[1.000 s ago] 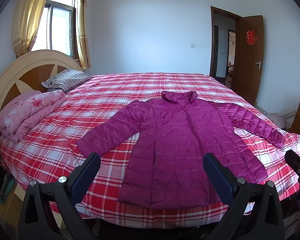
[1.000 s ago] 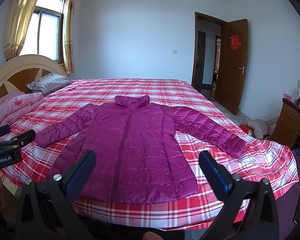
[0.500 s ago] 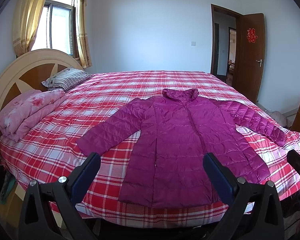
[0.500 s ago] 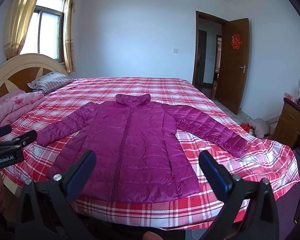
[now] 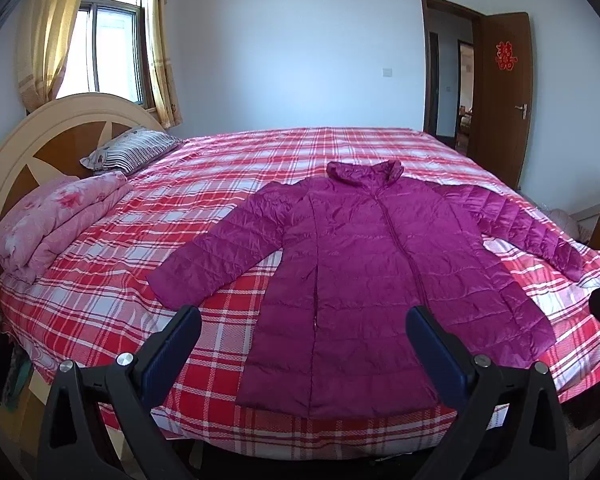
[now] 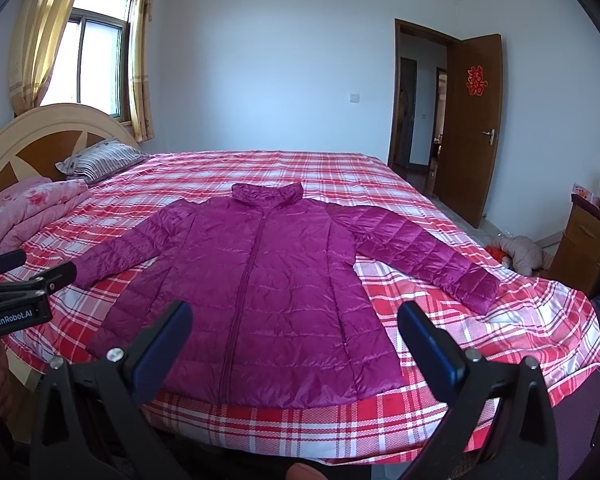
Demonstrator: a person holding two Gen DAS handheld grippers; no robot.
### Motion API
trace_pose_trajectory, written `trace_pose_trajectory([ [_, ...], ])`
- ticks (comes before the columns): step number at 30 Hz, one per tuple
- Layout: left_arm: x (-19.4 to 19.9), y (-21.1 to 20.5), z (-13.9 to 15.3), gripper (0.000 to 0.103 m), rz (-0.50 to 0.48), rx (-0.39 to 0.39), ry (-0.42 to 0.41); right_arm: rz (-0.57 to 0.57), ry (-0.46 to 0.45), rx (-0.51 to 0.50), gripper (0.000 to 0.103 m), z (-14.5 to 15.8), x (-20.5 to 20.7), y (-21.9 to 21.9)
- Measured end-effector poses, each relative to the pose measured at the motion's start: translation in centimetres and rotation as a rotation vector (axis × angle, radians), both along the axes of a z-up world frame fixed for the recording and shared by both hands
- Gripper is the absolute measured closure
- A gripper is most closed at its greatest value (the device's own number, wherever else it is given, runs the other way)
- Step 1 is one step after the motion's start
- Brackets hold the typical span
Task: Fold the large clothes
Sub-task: 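Reach the right gripper to the sleeve cuff and grasp it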
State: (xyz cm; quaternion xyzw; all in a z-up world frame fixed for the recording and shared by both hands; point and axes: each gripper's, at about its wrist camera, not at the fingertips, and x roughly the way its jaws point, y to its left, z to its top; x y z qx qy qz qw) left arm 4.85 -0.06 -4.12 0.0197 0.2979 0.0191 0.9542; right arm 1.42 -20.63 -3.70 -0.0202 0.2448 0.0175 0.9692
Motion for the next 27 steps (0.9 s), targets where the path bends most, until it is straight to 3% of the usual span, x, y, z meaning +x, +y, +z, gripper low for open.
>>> trace_pose_trajectory([
  [7,4.9,-1.4,-2.5,0.001,-0.048,0.056,0.044,-0.068,0.061,-0.004,0.0,-3.1,4.8,-3.8],
  [15,11.3,-2.9,-4.5,0.001,-0.05,0.1,0.048,-0.232,0.18,-0.078,0.0,-7.7,12.0,-10.1],
  [20,14.6,-4.1,-5.5,0.001,-0.057,0.123,0.024,-0.279,0.199,-0.097,0.0,-8.7,14.3,-12.6],
  [27,20.3,-5.3,-8.7,0.001,-0.043,0.223,-0.004,-0.358,0.198,-0.102,0.0,-9.9,17.3,-17.8],
])
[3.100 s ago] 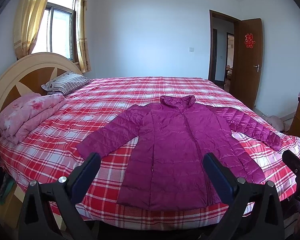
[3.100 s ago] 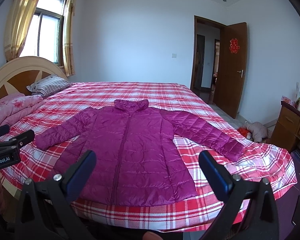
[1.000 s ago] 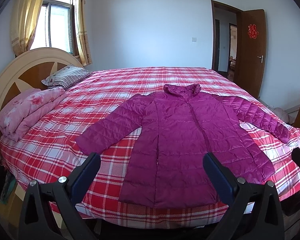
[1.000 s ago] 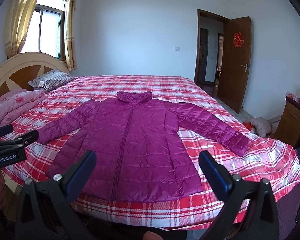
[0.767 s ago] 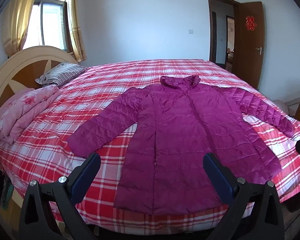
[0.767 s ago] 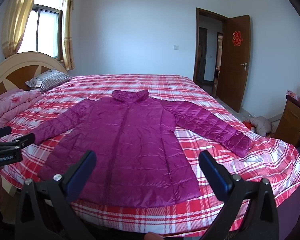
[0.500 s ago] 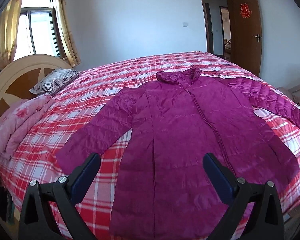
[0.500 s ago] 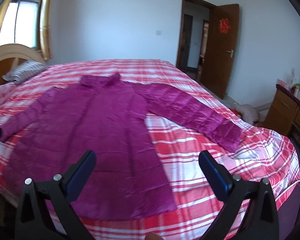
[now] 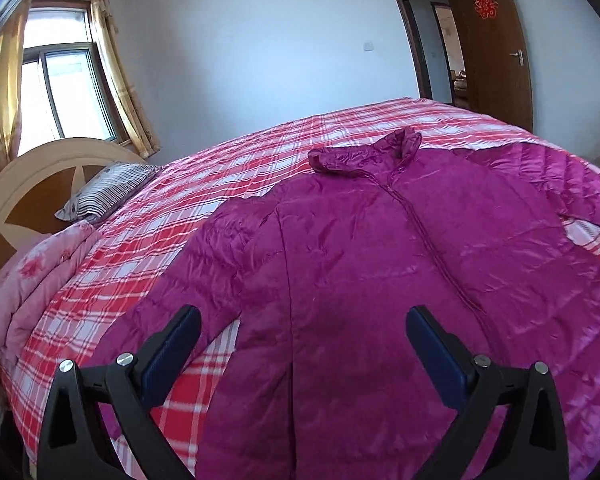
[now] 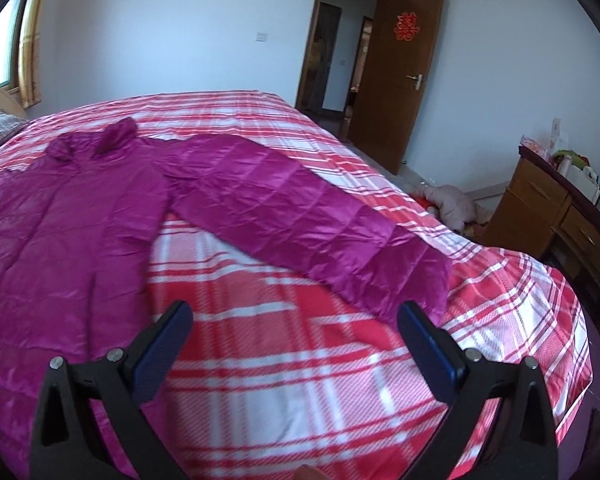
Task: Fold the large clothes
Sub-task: 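Reach the right gripper to the sleeve cuff and grasp it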
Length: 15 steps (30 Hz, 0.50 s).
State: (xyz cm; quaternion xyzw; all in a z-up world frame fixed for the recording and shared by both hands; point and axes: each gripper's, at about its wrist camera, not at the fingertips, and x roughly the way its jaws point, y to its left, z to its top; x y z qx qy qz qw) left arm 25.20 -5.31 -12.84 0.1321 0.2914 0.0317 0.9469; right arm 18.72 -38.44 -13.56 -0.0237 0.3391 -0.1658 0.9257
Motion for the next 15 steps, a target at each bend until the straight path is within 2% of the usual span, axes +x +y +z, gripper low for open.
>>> trace_pose_trajectory([
  [7,3.7,0.2,-3.0,0.001,0.023,0.031,0.05,-0.13,0.007,-0.021,0.001,-0.6,1.6,-7.2],
  [10,4.6,0.2,-3.9,0.001,0.032,0.039,0.066,-0.164,0.032,-0.022,0.01,-1.1,2.3,-9.2],
  [13,4.9,0.1,-4.6,0.001,0.033,0.044,0.082,-0.191,0.062,0.056,0.013,-1.7,2.9,-11.0],
  [15,5.1,0.0,-4.9,0.001,0.033,0.045,0.089,-0.209,0.088,0.07,0.015,-2.1,3.2,-11.5],
])
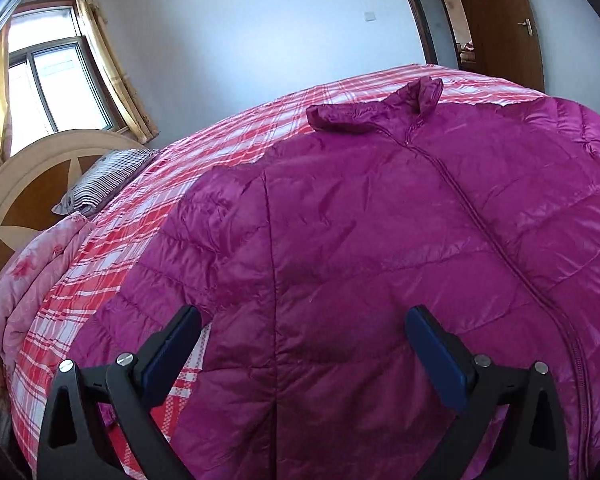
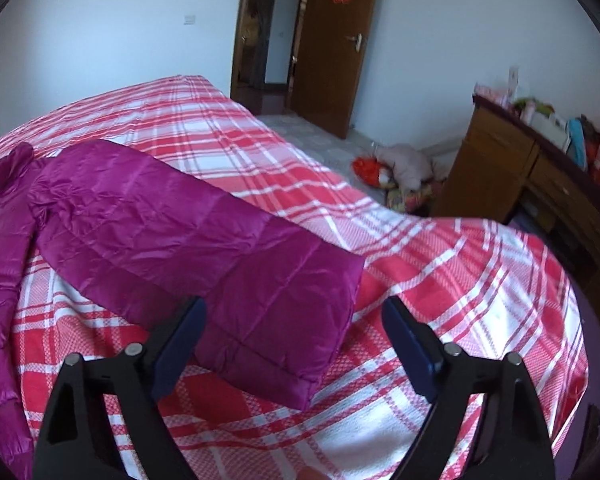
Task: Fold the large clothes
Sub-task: 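Reach the right gripper to the sleeve cuff and grasp it, then lift the sleeve with the right gripper and fold it across the jacket front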
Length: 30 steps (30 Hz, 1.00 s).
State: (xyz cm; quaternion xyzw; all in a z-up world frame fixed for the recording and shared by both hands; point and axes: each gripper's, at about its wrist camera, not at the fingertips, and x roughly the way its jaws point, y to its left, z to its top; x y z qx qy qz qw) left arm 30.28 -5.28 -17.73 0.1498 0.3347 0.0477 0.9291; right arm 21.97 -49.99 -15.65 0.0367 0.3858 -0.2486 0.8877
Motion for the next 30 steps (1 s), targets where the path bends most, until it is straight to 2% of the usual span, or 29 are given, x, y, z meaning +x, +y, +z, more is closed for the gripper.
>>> trace_pose_trajectory([
  [3,0.1,-0.2,-0.1,0.001,-0.007,0.003,0.004,-0.005,0.027,0.042,0.02,-0.9,0.6,-0.3],
  [5,0.0,-0.1,0.0,0.001,-0.013,0.001,0.003,-0.005,0.06,0.063,0.031,-1.5,1.1,-0.6],
  [7,0.0,0.0,0.0,0.001,-0.015,-0.005,0.007,0.005,0.067,0.074,0.033,-1.7,1.4,-0.6],
  [11,-0.1,0.1,0.2,0.001,-0.017,-0.011,0.008,0.037,0.088,0.118,0.054,-2.3,1.9,-0.9],
  [13,-0.2,0.4,0.5,0.001,-0.014,-0.023,0.006,0.05,0.092,0.1,0.059,-2.3,2.1,-0.5],
  [17,-0.5,1.0,0.9,0.001,-0.013,-0.034,0.004,0.08,0.094,0.05,0.078,-2.3,2.3,0.7],
  [19,-0.6,1.2,1.2,0.001,-0.013,-0.035,0.003,0.099,0.088,0.036,0.085,-2.2,2.4,1.2],
  [24,-0.5,2.0,2.3,0.001,-0.003,-0.064,-0.011,0.102,0.042,0.023,0.088,-0.5,1.9,1.0],
  [30,-0.7,2.5,2.9,0.001,-0.006,-0.114,-0.018,0.136,-0.002,-0.076,0.089,3.6,2.8,1.7],
])
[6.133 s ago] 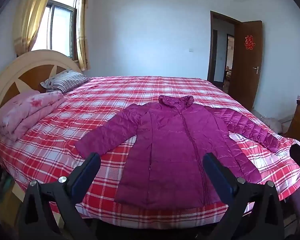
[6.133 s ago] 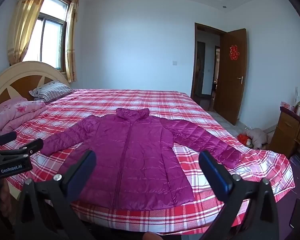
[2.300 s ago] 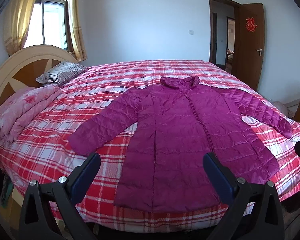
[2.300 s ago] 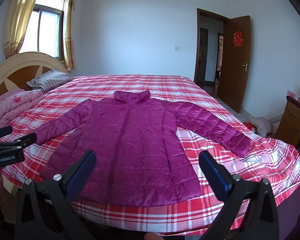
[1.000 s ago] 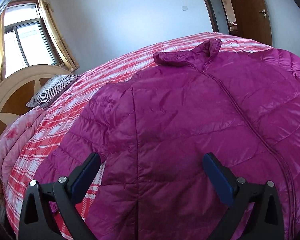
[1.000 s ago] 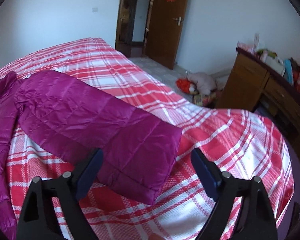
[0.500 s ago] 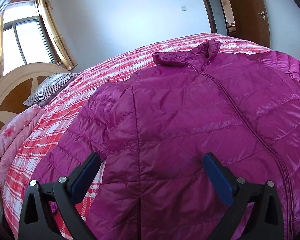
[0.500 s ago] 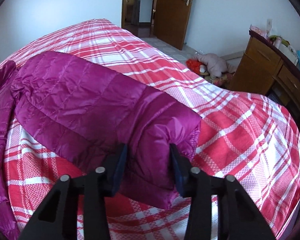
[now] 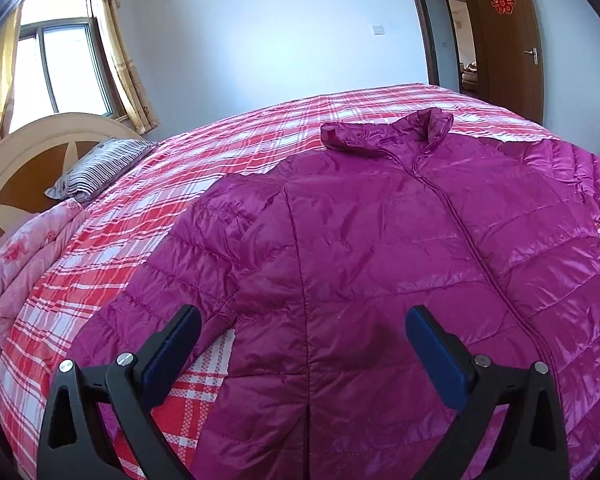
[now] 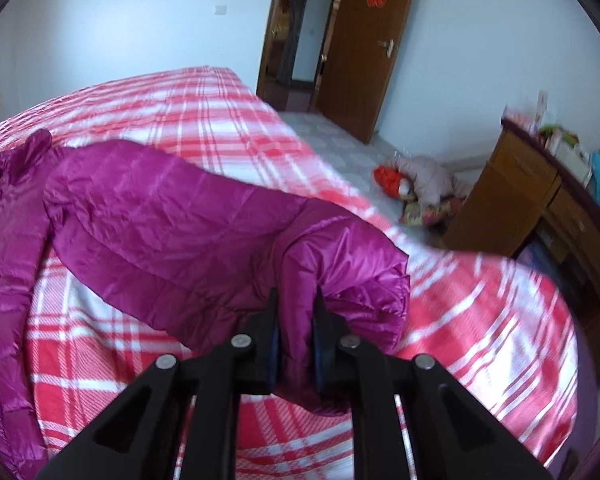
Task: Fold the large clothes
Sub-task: 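Lift the sleeve with the right gripper and fold it across the jacket front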
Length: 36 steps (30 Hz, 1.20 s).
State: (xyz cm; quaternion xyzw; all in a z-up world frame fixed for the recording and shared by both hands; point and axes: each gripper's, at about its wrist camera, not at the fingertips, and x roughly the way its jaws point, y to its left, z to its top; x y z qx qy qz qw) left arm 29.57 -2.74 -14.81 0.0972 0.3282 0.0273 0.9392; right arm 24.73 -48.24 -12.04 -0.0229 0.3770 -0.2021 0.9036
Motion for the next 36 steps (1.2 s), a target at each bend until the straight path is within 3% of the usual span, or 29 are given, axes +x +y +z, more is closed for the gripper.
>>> trace_pose_trajectory([
  [6,-0.3,0.3,-0.3,0.001,-0.009,-0.012,0.008,0.1,-0.106,-0.157,0.09,5.5,1.1,4.6],
  [11,-0.2,1.1,-0.3,0.001,0.002,-0.03,0.014,0.262,-0.2,-0.3,0.09,10.0,2.6,12.0],
  [15,-0.3,2.0,0.0,0.001,0.014,-0.035,0.008,0.421,-0.22,-0.354,0.09,11.1,4.1,18.6],
  [19,-0.3,3.3,0.1,0.001,0.035,-0.039,0.006,0.573,-0.22,-0.365,0.09,10.3,4.9,25.3],
  [24,-0.4,5.2,0.0,0.001,0.07,-0.036,0.013,0.723,-0.18,-0.358,0.09,6.9,6.7,31.8],
  [33,-0.1,7.8,0.7,0.001,0.124,-0.001,0.007,0.857,-0.031,-0.155,0.087,-1.0,9.7,39.2],
  [34,0.1,8.1,0.8,0.001,0.132,0.004,0.007,0.878,-0.019,-0.094,0.082,-2.0,10.0,39.5],
  [36,0.3,8.4,1.2,0.001,0.138,0.009,-0.001,0.909,0.002,0.007,0.052,-2.0,9.0,39.1],
])
